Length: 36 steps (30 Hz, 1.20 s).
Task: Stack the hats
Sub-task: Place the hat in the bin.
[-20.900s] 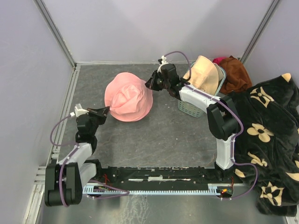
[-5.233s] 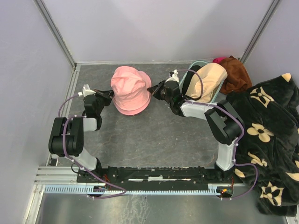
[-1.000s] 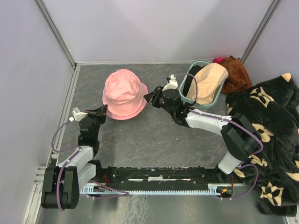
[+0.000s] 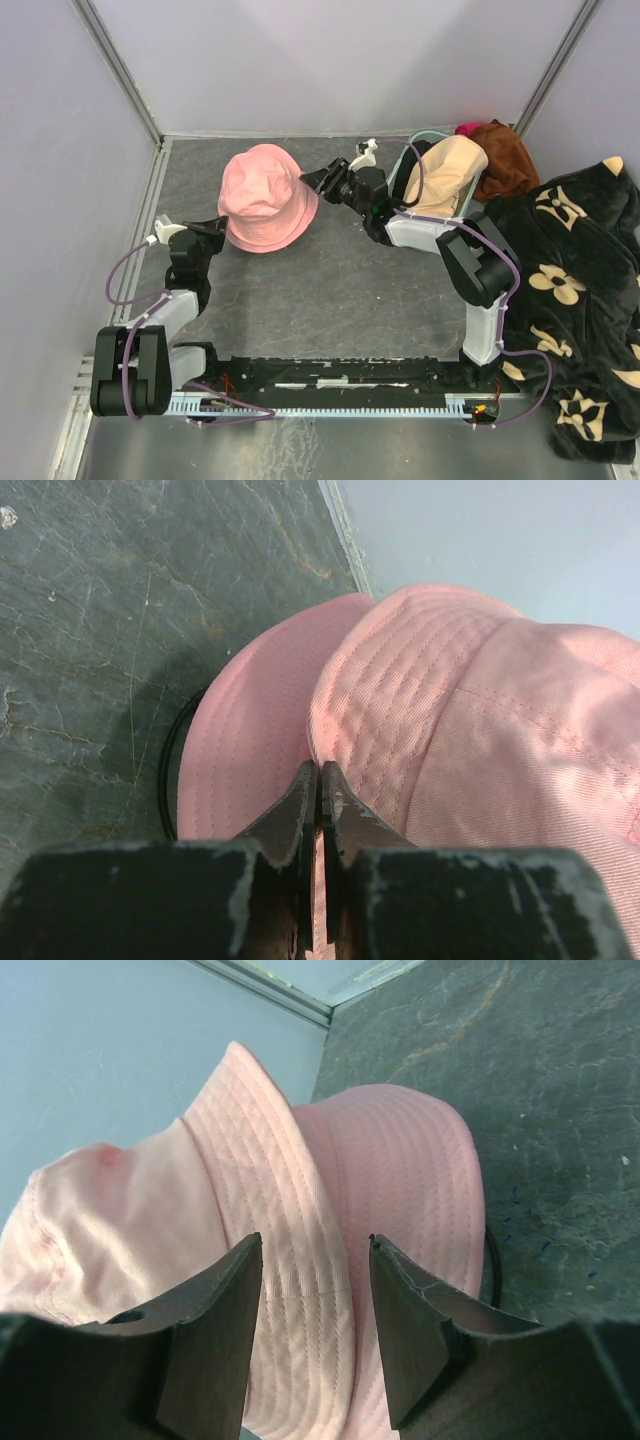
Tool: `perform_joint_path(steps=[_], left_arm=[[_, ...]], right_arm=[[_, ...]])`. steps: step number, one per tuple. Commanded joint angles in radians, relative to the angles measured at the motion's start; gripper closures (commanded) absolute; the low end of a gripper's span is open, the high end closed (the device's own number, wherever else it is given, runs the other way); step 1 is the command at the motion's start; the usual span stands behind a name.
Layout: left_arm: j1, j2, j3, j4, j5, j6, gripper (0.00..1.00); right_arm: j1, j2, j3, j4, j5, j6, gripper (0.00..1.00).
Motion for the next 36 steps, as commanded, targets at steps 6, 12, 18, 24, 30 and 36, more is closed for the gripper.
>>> perform_joint_path(steps=[6,12,18,24,30,36], left_arm=[[0.01,0.058,0.092,-0.002,0.03,0.065,0.97],[0.011,0.092,0.113,0.007,0.053,0.068,0.97],[0.011,0.101,0.121,0.01,0.062,0.072,0.97],[0.012,0.105,0.127,0.008,0.068,0.072,0.97],[0.014,0.098,0.126,0.001,0.063,0.073,0.97],[0.018,0.081,0.13,-0.035,0.034,0.08,0.97]], right_arm=[[-0.015,0.068,0.073,0.145,-0.063,0.076,0.45],[-0.021,0.104,0.085,0.19,-0.082,0.105,0.45],[-0.021,0.121,0.099,0.219,-0.098,0.132,0.49],[-0.021,0.124,0.084,0.237,-0.097,0.149,0.72],[-0.02,0.115,0.064,0.217,-0.083,0.151,0.97],[-0.02,0.077,0.078,0.02,-0.019,0.095,0.99]])
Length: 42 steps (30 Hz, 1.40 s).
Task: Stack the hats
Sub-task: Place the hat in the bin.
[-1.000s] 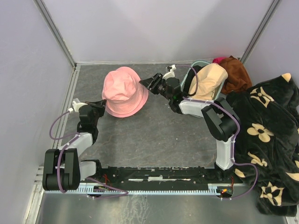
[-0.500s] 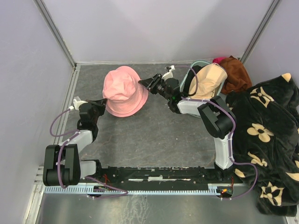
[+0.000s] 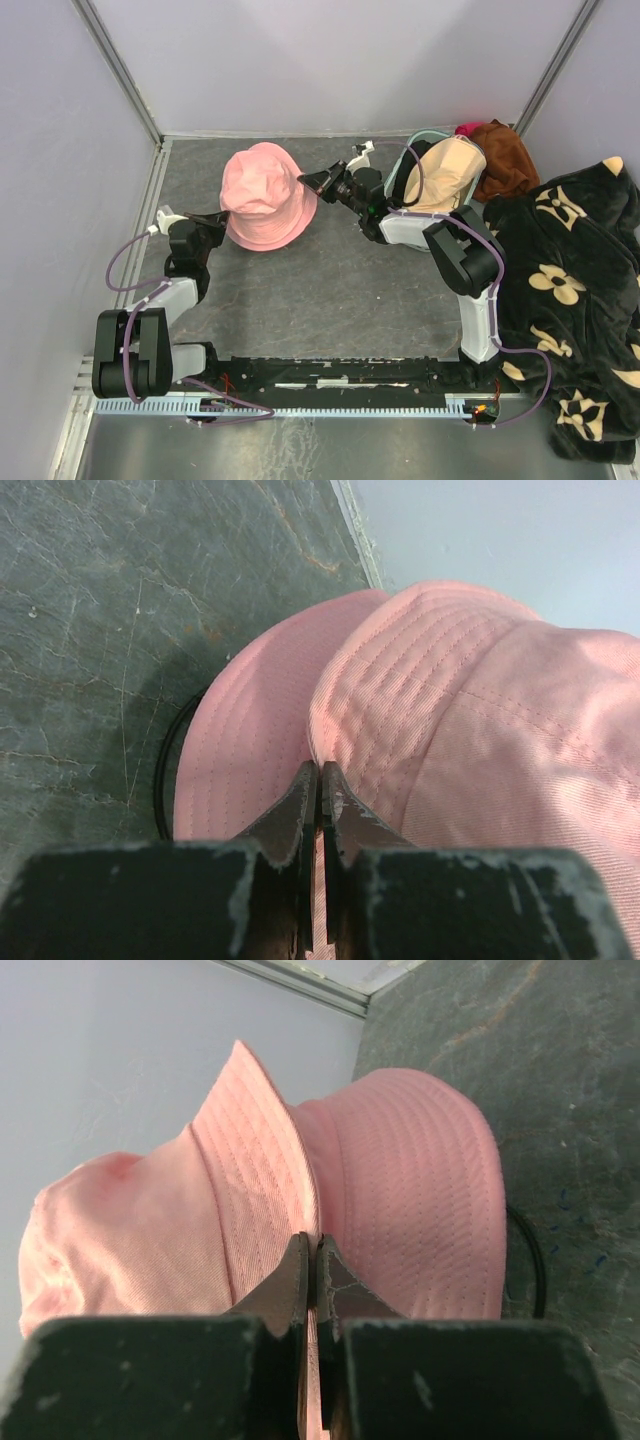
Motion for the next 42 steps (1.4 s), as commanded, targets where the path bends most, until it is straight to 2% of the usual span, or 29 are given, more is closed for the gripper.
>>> perform_joint_path(steps=[1,4,12,23,31,33,37,42], left_arm=[[0.006,-0.02,0.042,-0.011,-0.021,0.055,0.97],[0.005,-0.012,0.046,-0.022,-0.027,0.053,0.97],[0.004,0.014,0.041,-0.029,-0.034,0.066,0.97],[0.003,0.08,0.031,0.007,-0.007,0.063,0.97],[0.005,0.047,0.042,-0.029,-0.013,0.067,0.97],[0.006,0.027,0.05,-0.049,-0.017,0.076,0.91],[0.005,-0.013,0.059,-0.081,-0.021,0.084,0.7],[0.005,-0.074,0.075,-0.134,-0.035,0.102,0.55]], right_arm=[[-0.002,-0.048,0.03,-0.159,0.06,-0.059,0.99],[0.001,-0.05,0.054,-0.257,0.083,-0.09,0.99],[0.011,-0.026,0.096,-0.379,0.104,-0.14,0.99],[0.041,0.018,0.16,-0.494,0.111,-0.194,0.99],[0.051,0.004,0.159,-0.524,0.137,-0.221,0.99],[0.053,-0.009,0.159,-0.536,0.151,-0.237,0.97],[0.055,-0.043,0.145,-0.531,0.17,-0.252,0.8],[0.055,-0.091,0.136,-0.53,0.188,-0.284,0.62]])
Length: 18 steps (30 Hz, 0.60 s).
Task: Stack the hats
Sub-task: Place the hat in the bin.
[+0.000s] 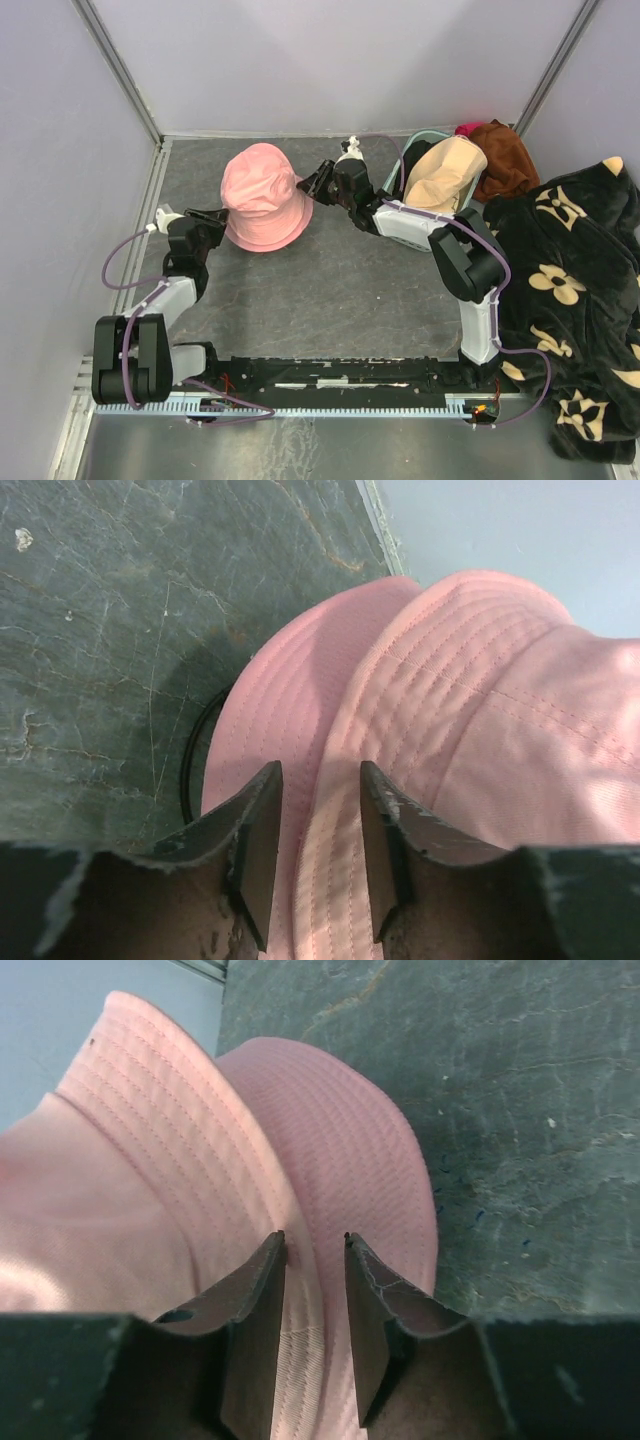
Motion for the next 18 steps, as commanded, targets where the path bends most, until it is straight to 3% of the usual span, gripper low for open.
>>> perform_joint_path(steps=[1,7,18], left_arm=[[0.003,-0.068,0.049,-0.057,-0.025,0.062,0.54],[0.005,-0.136,0.057,-0.119,-0.039,0.075,0.49],[0.011,-0.318,0.082,-0.276,-0.076,0.132,0.45]], right_arm=[[0.002,-0.069,-0.009,-0.077,0.043,-0.074,0.6],[0.007,-0.122,0.004,-0.117,0.059,-0.131,0.51],[0.02,-0.261,0.028,-0.273,0.154,-0.264,0.47]])
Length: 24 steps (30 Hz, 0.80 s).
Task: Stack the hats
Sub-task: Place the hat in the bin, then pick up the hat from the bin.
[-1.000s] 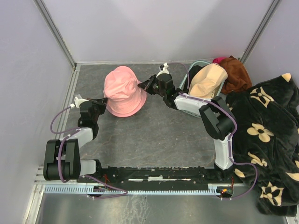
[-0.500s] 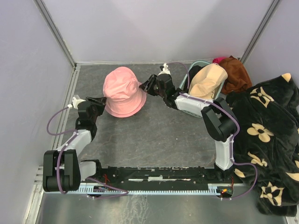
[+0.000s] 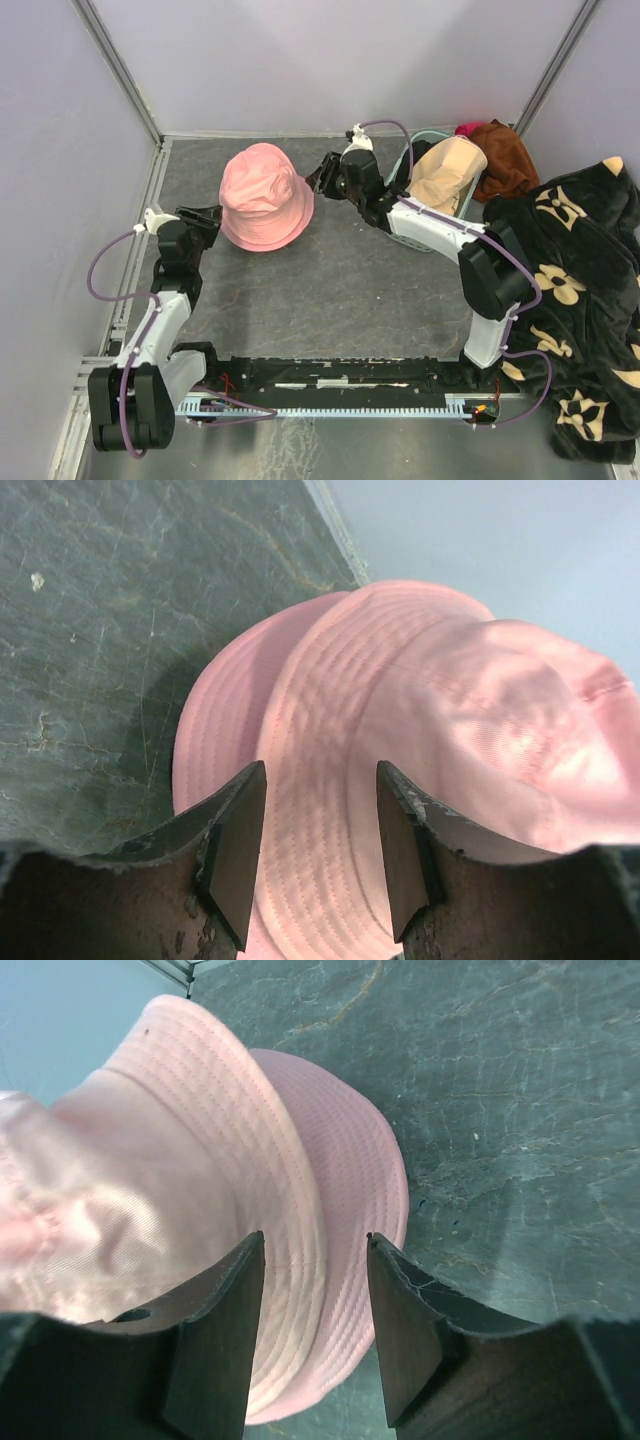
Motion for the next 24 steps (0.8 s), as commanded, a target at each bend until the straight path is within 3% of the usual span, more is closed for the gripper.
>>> perform_joint_path(steps=[1,7,13,15,18,24], left_arm=[[0.006,-0.099,0.072,-0.078,-0.043,0.095,0.45],[0.005,-0.232,0.147,-0.182,-0.042,0.173,0.45],[-0.05,-0.234,0.33,-0.233,0.064,0.268,0.45],[-0.145,-0.201,0.41,-0.235,0.052,0.319,0.45],[-0.384,-0.09,0.555,-0.235,-0.039,0.432,0.45],[-0.778,0.288,0.903,-0.284,-0.085,0.668,0.43]], right_arm=[[0.007,-0.108,0.032,-0.071,0.071,-0.09,0.47],[0.008,-0.209,0.033,-0.155,0.126,-0.149,0.45],[0.007,-0.361,0.027,-0.259,0.229,-0.214,0.41],[0.004,-0.434,0.017,-0.308,0.297,-0.248,0.37],[-0.028,-0.565,-0.02,-0.358,0.386,-0.272,0.31],[-0.165,-0.788,-0.103,-0.474,0.503,-0.287,0.2]])
